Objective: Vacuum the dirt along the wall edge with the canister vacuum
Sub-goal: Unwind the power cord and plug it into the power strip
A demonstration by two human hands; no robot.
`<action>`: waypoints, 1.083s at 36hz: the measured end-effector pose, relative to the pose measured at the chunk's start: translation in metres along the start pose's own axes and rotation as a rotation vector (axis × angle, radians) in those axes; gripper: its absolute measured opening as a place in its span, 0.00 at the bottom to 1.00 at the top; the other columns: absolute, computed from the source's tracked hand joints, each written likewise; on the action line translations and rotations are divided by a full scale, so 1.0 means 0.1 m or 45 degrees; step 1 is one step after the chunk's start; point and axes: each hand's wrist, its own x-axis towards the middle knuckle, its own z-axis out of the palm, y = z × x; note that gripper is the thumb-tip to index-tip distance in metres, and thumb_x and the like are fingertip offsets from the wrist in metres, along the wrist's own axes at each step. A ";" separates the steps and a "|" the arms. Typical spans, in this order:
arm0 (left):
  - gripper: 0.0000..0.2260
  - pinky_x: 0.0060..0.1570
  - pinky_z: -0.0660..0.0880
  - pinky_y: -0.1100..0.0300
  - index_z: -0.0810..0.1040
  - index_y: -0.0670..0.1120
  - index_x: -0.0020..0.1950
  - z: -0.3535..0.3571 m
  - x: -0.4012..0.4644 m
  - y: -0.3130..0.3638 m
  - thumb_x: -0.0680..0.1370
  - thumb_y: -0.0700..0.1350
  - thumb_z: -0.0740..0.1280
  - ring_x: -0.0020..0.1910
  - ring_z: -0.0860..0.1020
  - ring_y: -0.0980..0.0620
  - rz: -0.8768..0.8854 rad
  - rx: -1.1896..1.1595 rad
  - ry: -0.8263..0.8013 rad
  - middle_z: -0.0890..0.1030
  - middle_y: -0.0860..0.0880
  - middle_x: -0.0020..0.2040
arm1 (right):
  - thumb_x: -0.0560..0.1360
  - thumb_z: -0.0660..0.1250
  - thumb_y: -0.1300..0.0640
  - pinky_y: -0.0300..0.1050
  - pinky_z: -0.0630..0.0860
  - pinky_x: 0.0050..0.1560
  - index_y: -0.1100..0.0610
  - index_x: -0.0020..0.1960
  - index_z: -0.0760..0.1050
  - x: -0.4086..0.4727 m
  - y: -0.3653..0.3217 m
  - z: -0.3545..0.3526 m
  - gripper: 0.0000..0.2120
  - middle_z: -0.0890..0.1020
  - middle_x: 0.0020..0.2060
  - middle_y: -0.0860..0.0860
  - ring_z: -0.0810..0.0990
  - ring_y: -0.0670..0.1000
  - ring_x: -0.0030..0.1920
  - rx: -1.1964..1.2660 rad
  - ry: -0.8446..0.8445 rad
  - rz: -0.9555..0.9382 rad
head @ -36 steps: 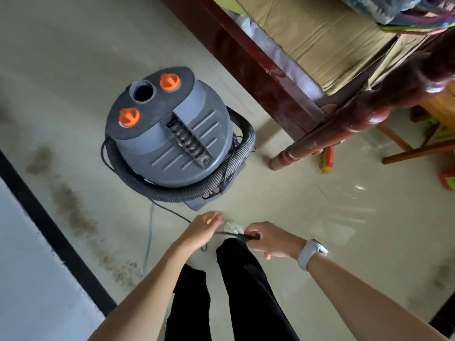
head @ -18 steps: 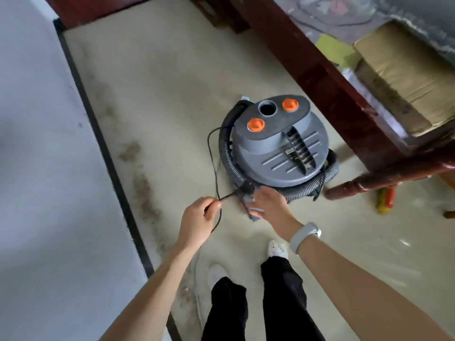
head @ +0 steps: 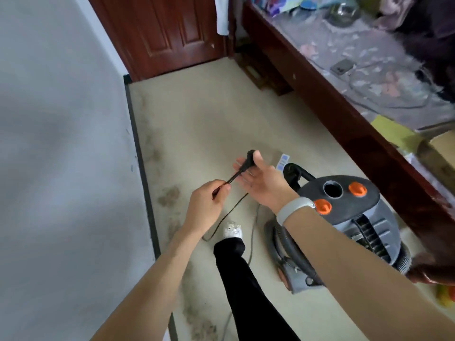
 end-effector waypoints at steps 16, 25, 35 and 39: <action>0.05 0.43 0.71 0.60 0.82 0.43 0.46 -0.08 3.54 0.02 0.78 0.41 0.67 0.38 0.78 0.50 -0.089 -0.024 -0.422 0.80 0.51 0.35 | 0.84 0.54 0.51 0.52 0.79 0.50 0.61 0.41 0.69 2.34 -1.98 0.99 0.18 0.69 0.32 0.53 0.74 0.53 0.33 0.392 0.489 -0.254; 0.03 0.43 0.70 0.67 0.81 0.47 0.45 0.34 5.36 0.15 0.77 0.42 0.68 0.44 0.79 0.51 0.052 0.056 -0.811 0.82 0.49 0.42 | 0.84 0.55 0.51 0.41 0.71 0.30 0.54 0.50 0.71 3.36 -2.79 1.05 0.10 0.68 0.27 0.50 0.66 0.47 0.22 0.502 0.605 -0.542; 0.13 0.53 0.68 0.64 0.77 0.40 0.63 1.17 7.11 0.09 0.79 0.43 0.66 0.59 0.78 0.46 0.396 0.464 -1.327 0.80 0.43 0.60 | 0.83 0.56 0.55 0.38 0.64 0.24 0.57 0.47 0.71 4.25 -2.96 0.34 0.10 0.68 0.31 0.51 0.65 0.48 0.28 -0.254 1.392 -0.303; 0.12 0.52 0.68 0.64 0.78 0.43 0.61 1.52 7.42 0.04 0.79 0.45 0.66 0.58 0.78 0.48 0.492 0.662 -1.515 0.81 0.45 0.59 | 0.81 0.58 0.54 0.45 0.68 0.40 0.57 0.50 0.73 4.27 -2.65 0.13 0.08 0.74 0.38 0.55 0.72 0.54 0.38 -0.403 1.536 -0.124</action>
